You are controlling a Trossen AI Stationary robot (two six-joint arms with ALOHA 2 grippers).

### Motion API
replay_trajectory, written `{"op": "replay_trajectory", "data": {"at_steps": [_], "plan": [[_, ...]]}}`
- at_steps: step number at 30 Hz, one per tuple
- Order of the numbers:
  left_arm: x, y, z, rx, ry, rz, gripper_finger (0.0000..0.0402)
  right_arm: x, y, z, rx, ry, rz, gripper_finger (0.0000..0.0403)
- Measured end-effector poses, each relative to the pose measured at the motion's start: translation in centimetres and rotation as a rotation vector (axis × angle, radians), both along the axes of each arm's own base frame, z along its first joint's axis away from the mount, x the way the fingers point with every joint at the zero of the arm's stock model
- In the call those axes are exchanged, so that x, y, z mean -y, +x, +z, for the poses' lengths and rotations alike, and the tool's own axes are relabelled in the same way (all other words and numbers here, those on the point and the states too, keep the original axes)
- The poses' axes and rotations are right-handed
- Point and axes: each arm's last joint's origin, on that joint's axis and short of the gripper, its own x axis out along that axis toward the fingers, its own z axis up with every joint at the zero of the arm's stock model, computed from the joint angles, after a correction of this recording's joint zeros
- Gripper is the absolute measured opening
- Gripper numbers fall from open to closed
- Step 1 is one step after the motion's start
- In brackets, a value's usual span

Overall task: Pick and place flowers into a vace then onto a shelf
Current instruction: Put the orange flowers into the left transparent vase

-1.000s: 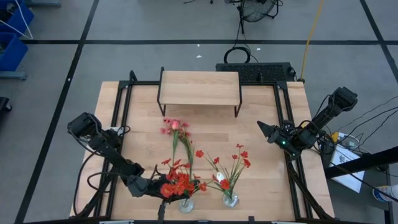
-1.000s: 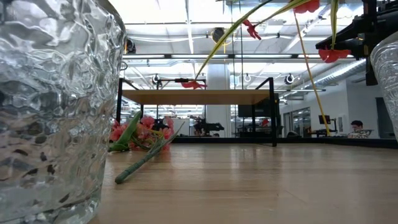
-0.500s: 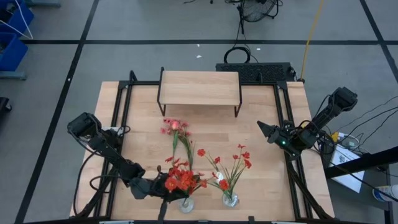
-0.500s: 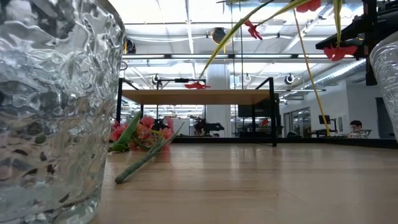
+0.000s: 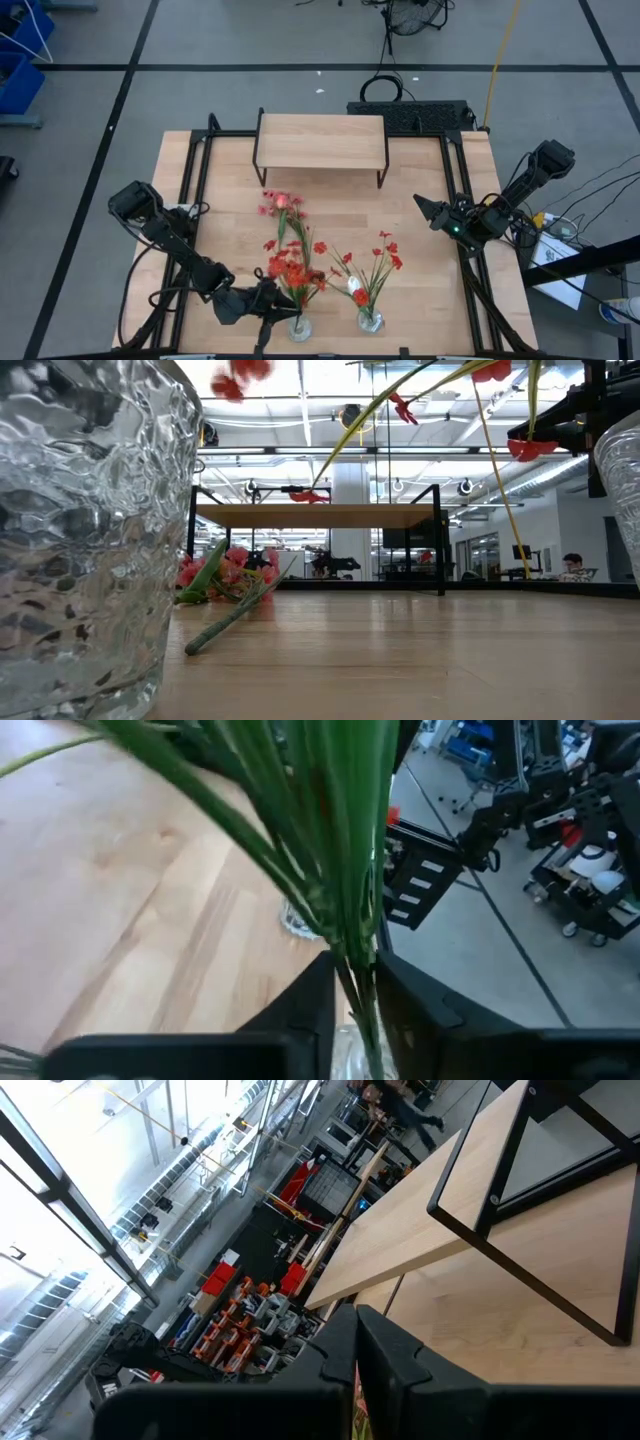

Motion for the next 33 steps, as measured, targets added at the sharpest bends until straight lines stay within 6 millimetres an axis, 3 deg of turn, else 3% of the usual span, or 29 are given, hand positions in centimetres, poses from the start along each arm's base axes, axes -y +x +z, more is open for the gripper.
{"op": "replay_trajectory", "data": {"at_steps": [6,18,33], "plan": [[0.3,-0.3,-0.1,-0.015,-0.038,-0.014,0.0128,0.0,0.0,0.0,0.0,0.0,0.0,0.0004],[0.9,-0.7,0.6,0.069,0.078,-0.049,0.0131,0.0,0.0,0.0,0.0,0.0,0.0,0.0004],[0.9,-1.3,-0.2,0.064,0.51,-0.071,0.0131,0.0,0.0,0.0,0.0,0.0,0.0,0.0004]]}}
